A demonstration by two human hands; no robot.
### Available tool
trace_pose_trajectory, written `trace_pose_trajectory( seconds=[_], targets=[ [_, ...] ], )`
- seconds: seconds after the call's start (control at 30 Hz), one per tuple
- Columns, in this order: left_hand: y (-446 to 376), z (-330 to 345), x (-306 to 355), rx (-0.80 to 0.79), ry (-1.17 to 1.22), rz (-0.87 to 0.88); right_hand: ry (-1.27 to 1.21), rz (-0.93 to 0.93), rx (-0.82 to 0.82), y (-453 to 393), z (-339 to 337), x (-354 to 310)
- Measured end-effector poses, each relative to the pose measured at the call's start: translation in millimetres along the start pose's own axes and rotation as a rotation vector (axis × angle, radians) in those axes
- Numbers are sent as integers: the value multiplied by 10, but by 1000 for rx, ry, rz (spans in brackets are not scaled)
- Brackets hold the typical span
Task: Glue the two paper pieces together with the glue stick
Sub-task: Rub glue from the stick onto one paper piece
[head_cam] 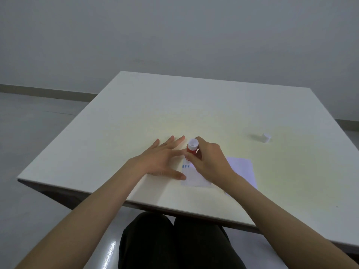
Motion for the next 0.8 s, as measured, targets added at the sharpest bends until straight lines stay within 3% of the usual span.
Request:
trace_pose_trajectory(
  seconds=[0.4, 0.8],
  targets=[
    [29, 4, 52, -104, -16, -63, -69, -68, -96, 265, 93, -66],
    [56, -15, 71, -129, -49, -78, -33, 9, 2, -152, -167, 143]
  ],
)
Point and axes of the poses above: each hand's wrist, its own y-axis away from the middle knuckle, its own z-axis out of the palm, x = y × z, the point moved 6 cm from there along -y, towards the middle knuckle, and after that the axes turned 15 degrees about -x, right-handed, at the moved point
